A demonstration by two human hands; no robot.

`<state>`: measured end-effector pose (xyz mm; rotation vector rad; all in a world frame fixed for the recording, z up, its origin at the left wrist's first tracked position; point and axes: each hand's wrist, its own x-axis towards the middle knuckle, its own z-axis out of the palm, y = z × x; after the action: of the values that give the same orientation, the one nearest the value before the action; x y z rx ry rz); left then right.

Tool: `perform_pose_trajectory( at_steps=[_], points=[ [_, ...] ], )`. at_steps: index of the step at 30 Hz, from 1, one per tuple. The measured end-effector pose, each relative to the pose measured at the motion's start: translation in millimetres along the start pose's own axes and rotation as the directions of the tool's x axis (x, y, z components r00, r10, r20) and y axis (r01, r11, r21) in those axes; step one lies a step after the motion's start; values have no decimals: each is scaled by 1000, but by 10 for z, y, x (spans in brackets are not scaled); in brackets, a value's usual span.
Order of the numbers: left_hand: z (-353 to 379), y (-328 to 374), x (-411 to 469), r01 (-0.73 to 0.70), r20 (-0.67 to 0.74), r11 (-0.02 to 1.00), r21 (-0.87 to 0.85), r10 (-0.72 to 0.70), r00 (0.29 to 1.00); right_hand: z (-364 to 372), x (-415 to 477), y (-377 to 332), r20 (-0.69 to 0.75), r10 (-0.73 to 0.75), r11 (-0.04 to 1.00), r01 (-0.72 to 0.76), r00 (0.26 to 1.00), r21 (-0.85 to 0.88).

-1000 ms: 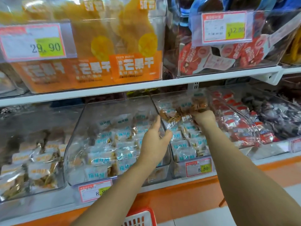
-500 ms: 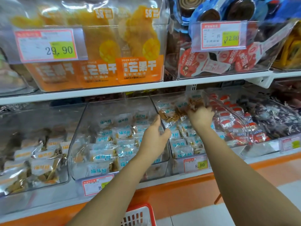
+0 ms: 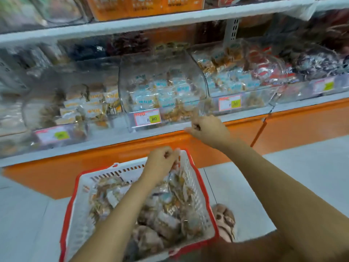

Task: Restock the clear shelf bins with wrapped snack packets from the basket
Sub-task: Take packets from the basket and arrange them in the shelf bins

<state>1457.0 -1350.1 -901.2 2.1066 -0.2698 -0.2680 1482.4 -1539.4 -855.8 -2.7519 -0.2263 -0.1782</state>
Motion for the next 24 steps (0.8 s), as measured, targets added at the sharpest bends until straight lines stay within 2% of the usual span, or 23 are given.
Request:
perform_pose_trajectory(
  at_steps=[1, 3, 6, 8, 13, 16, 19, 21, 22, 24],
  points=[
    [31, -161, -94, 44, 105, 993, 108, -55, 993, 135, -102, -27, 102, 13, 999, -9, 995, -43],
    [118, -466, -288, 93, 288, 954, 286, -178, 941, 463, -349, -27, 336, 68, 988, -16, 939, -156],
    [306, -848, -582, 88, 405, 888, 451, -291, 867, 892, -811, 74, 599, 120, 971, 32, 791, -236],
    [436, -1064, -716, 65, 424, 863, 502, -310, 851, 1028, -1044, 125, 676, 108, 964, 89, 729, -249],
    [535, -1319, -841, -67, 375, 690, 721, -306, 875, 1096, -1275, 126, 694, 81, 965, 118, 715, -234],
    [497, -1323, -804, -71, 331, 632, 772, -303, 894, 1066, -1317, 130, 697, 52, 972, 123, 715, -198],
    [438, -1300, -738, 21, 288, 666, 745, -351, 891, 1009, -1313, 103, 687, 56, 989, 56, 724, -139],
    [345, -1181, -670, 16, 300, 650, 760, -372, 878, 981, -1290, 73, 659, 77, 995, -15, 748, -100],
    [278, -1096, -638, 9, 283, 648, 761, -346, 895, 961, -1267, 54, 624, 97, 995, -61, 775, -79],
    [134, -924, -574, -54, 236, 682, 729, -176, 956, 934, -1189, 28, 514, 159, 983, -186, 843, 1]
  ],
)
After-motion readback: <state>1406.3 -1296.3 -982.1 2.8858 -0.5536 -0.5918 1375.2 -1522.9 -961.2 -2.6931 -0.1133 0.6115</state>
